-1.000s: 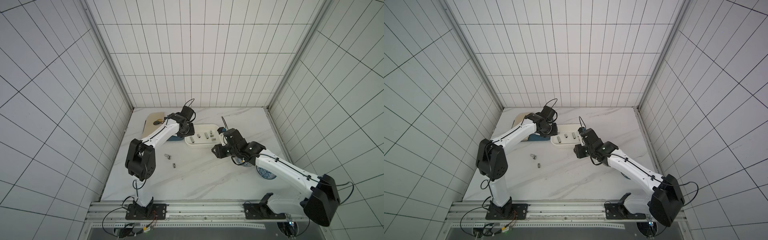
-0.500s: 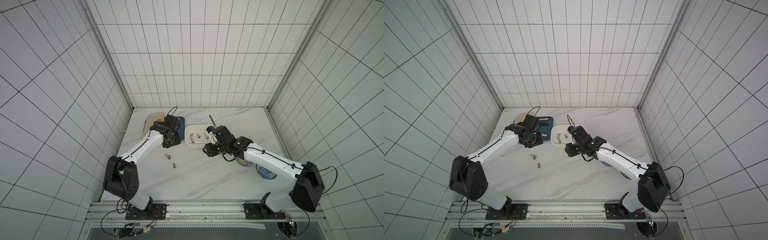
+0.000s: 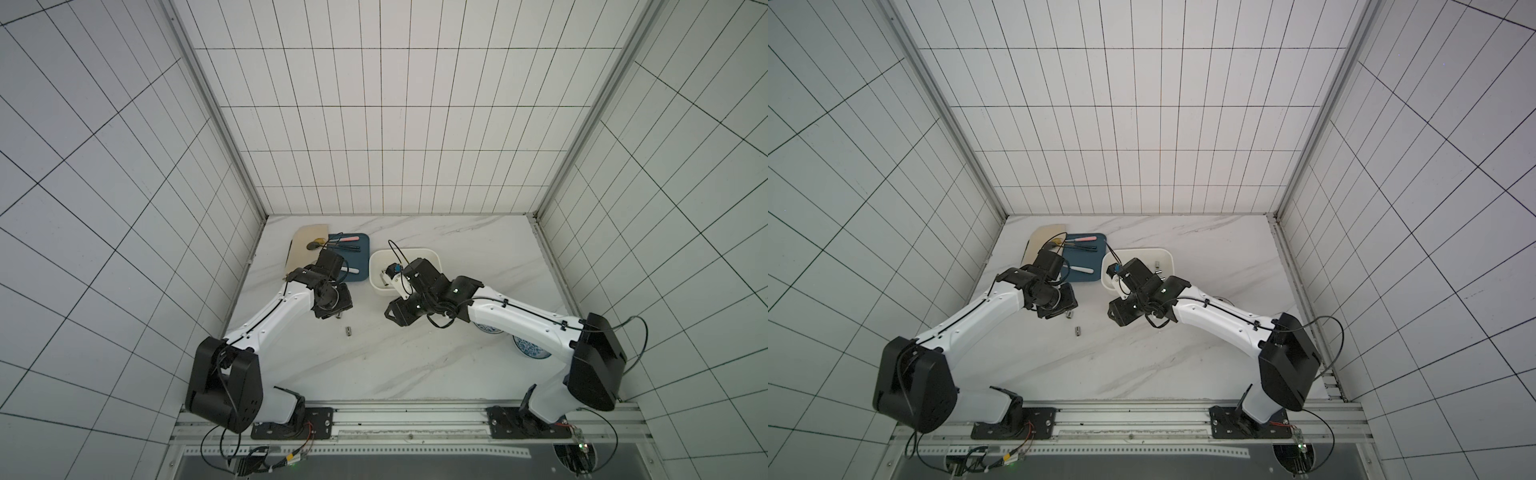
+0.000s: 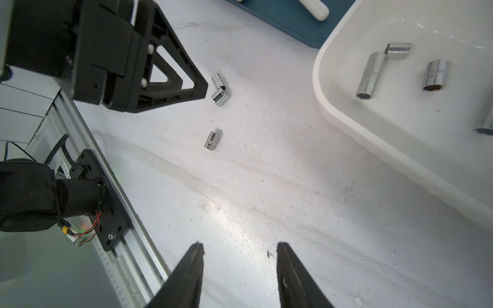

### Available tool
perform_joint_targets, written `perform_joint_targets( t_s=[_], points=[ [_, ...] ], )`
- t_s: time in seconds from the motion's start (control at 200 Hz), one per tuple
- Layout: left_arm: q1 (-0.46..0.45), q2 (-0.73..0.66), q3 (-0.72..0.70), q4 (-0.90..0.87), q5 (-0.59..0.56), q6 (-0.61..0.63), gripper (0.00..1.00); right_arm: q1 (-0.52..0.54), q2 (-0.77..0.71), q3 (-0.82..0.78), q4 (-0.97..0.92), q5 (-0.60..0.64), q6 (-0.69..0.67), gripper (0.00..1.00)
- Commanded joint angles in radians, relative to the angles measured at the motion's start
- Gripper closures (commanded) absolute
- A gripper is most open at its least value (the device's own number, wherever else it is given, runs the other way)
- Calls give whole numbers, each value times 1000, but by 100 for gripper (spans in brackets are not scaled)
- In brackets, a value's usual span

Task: Put the socket on the desktop into the storage box
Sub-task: Pick up the socket head from the center of the board.

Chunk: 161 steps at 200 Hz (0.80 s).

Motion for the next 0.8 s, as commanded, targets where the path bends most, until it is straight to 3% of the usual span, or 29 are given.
perform_joint_targets(
  t_s=[0.0, 0.8],
  points=[
    [6, -19, -49, 43, 37, -20, 51, 27, 14, 36, 0, -17, -42, 52],
    [-25, 109, -143, 113, 22, -54, 61, 43, 15, -20, 41, 16, -23, 53]
  ],
)
